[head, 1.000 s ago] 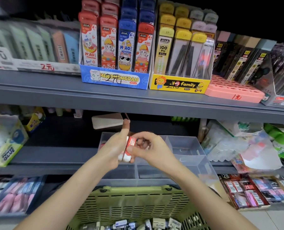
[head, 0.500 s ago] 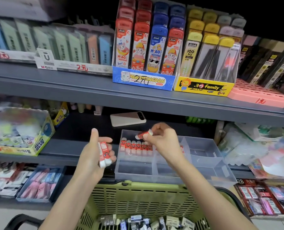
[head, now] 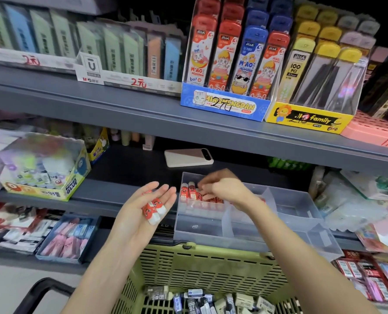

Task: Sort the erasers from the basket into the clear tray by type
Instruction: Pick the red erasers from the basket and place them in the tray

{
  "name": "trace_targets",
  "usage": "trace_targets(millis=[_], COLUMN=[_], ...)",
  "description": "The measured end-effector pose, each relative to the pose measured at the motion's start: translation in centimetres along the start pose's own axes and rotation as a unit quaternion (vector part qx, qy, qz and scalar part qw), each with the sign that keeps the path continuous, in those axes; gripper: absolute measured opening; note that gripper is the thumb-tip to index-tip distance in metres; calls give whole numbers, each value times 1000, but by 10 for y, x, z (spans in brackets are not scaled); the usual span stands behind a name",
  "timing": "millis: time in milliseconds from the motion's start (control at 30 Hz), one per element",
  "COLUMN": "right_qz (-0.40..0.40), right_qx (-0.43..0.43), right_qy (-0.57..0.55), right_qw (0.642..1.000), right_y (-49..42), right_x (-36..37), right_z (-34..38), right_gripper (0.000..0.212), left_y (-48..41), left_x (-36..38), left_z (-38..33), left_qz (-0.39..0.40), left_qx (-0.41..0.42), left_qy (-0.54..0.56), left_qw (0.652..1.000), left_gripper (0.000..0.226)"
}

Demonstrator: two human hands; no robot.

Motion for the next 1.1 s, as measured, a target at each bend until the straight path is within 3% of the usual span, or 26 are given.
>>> trace_targets(millis=[200, 300, 467, 600, 633, 700, 800, 900, 1000, 1100], right_qz=[4, -7, -3, -132, -150, -93, 9, 42, -21, -115], right_qx=[18, 15, 23, -49, -80, -110, -85, -56, -62, -73], right_qy=[85, 150, 174, 250, 210, 122, 78, -112, -260, -314], right_qw=[996, 988, 984, 958, 963, 982, 993, 991, 963, 940], right_y=[-12, -15, -11, 10, 20, 40, 58, 64, 62, 52], right_x=[16, 20, 20, 23, 29, 48, 73, 78, 61, 22], right_z=[4, 6, 7, 23, 29, 37, 40, 37, 29, 17], right_gripper=[32, 33, 31, 20, 16, 24, 23, 15, 3, 6], left_y=[2, 2, 4, 4, 4, 4, 6, 9, 8, 2], left_x=[-6, -6, -5, -6, -7, -8, -7, -6, -5, -11], left_z=[-1, 0, 1, 2, 2, 2, 4, 4, 6, 8], left_qz=[22, 26, 45, 60, 67, 81, 112, 135, 124, 42], left_qx=[19, 23, 3, -4, 1, 12, 19, 31, 33, 39], left_qy=[0, 20, 62, 64, 63, 59, 33, -3, -23, 16], left_qw=[1000, 999, 997, 996, 996, 995, 993, 990, 991, 998], left_gripper=[29, 16, 21, 21, 22, 26, 27, 28, 33, 20])
Point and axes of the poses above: each hand's wrist, its own y-axis away from the middle knuckle, its own x-axis out of the palm, z = x × y, the point moved 2 cm from there along -y, towards the middle knuckle, and after that the axes turned 7 degrees about z, right-handed, at the moved point
